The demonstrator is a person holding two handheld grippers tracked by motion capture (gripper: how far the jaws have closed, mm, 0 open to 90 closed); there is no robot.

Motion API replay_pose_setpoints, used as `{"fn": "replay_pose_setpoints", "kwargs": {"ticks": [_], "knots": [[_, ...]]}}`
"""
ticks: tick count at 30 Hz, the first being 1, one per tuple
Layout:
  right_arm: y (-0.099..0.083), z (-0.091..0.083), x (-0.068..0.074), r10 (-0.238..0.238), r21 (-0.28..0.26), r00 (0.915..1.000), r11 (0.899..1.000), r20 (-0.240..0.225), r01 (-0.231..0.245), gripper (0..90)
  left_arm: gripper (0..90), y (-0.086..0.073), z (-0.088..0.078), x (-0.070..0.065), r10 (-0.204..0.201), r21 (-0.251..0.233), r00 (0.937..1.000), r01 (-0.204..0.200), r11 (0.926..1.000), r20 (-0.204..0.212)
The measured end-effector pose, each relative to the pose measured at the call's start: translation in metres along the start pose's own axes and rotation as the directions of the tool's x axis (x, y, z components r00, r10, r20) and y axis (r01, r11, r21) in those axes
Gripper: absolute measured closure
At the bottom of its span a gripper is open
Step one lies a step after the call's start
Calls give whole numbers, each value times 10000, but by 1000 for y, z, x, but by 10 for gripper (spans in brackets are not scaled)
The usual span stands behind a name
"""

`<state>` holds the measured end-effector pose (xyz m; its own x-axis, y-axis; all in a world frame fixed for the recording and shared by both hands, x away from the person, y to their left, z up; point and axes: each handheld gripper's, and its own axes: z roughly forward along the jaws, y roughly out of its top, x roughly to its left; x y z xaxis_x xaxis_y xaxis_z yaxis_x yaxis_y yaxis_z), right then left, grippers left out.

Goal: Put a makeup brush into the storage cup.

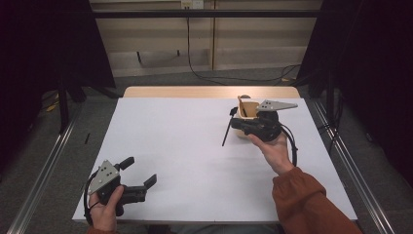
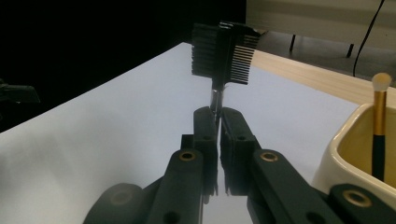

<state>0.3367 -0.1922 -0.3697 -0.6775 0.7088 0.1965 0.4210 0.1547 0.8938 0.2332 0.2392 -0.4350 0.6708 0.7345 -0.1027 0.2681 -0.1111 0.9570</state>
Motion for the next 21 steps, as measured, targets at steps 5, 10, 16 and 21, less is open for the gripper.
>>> {"fn": "replay_pose_setpoints", "kwargs": {"ticks": [5, 10, 16, 21], "knots": [[1, -10, -3, 137, -307, 9999, 9994, 51, -136, 855, 13, 0, 0, 0, -19, 7, 10000, 19, 10000, 5], [2, -17, -8, 234, -509, 9997, 9984, 102, -229, 855, 13, 0, 0, 0, -13, 1, 10000, 13, 10000, -10], [9, -22, -11, 187, -560, 9998, 9983, 104, -181, 855, 13, 0, 0, 0, 15, 1, 10000, -15, 10000, 0], [15, -27, -14, 146, -636, 9998, 9979, 135, -138, 855, 13, 0, 0, 0, 5, 8, 10000, -5, 10000, -22]]}}
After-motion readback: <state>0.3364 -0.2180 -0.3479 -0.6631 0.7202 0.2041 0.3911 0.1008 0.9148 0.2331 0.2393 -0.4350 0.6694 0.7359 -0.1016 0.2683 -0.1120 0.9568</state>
